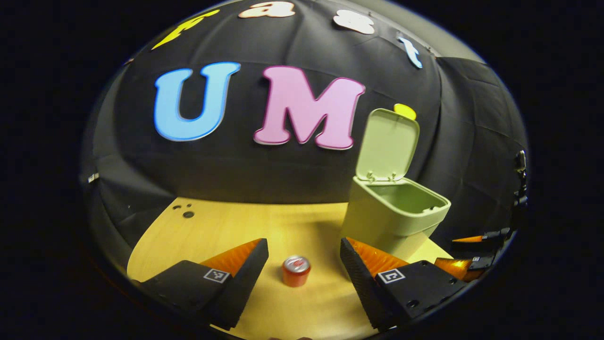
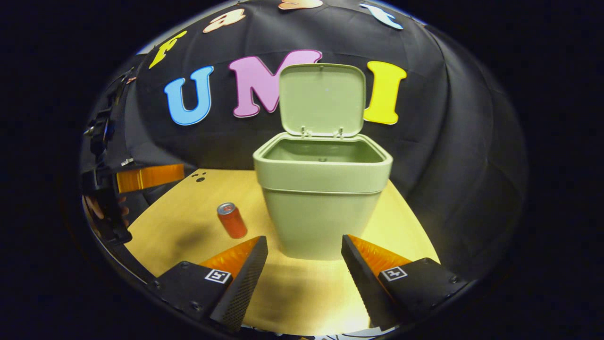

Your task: Press the lid of the desktop garbage bin to open it, pick up the crumpled paper on the desktop and throw it into the bin, then pick up the pop can on the desktop and drop it into the bin, and finally close the garbage bin lid.

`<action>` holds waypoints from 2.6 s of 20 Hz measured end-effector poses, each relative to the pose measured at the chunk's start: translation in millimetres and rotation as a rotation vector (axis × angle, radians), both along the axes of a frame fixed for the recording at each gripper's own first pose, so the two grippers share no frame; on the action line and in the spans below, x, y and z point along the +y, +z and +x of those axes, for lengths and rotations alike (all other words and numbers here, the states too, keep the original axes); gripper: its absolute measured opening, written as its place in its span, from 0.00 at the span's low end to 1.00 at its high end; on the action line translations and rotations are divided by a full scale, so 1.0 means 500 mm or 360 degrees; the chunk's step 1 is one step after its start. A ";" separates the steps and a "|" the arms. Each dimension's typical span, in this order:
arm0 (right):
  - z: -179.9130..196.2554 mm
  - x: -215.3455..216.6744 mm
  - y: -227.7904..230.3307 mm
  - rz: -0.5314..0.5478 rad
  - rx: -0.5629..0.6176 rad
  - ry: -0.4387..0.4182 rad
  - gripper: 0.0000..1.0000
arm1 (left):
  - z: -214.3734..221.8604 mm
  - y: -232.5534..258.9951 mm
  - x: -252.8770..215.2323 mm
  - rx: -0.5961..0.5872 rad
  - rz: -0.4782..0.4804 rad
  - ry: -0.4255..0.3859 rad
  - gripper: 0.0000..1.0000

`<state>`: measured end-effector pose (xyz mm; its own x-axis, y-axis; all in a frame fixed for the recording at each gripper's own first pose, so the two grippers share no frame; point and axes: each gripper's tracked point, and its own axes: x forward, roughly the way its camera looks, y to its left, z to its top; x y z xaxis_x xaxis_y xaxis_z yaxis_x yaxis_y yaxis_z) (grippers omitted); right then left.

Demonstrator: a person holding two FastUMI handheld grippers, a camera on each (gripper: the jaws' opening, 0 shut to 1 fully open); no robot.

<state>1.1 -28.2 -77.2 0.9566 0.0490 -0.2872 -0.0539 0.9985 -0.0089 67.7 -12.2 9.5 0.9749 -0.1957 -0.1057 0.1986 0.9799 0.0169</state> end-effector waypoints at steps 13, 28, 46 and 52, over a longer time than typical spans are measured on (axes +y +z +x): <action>0.101 0.270 -0.068 -0.0109 -0.0024 0.0288 0.99 | -0.101 -0.134 0.316 0.0176 -0.0115 0.0398 0.96; 0.306 0.352 -0.221 -0.0123 0.0126 0.0281 0.99 | -0.088 -0.291 0.353 0.0402 -0.0231 0.0500 0.96; 0.403 0.402 -0.290 -0.0108 0.0237 0.0323 0.83 | -0.054 -0.290 0.362 0.0430 -0.0269 0.0560 0.96; 0.381 0.412 -0.214 -0.0157 0.0153 0.0386 0.83 | -0.049 -0.272 0.354 0.0403 -0.0256 0.0546 0.96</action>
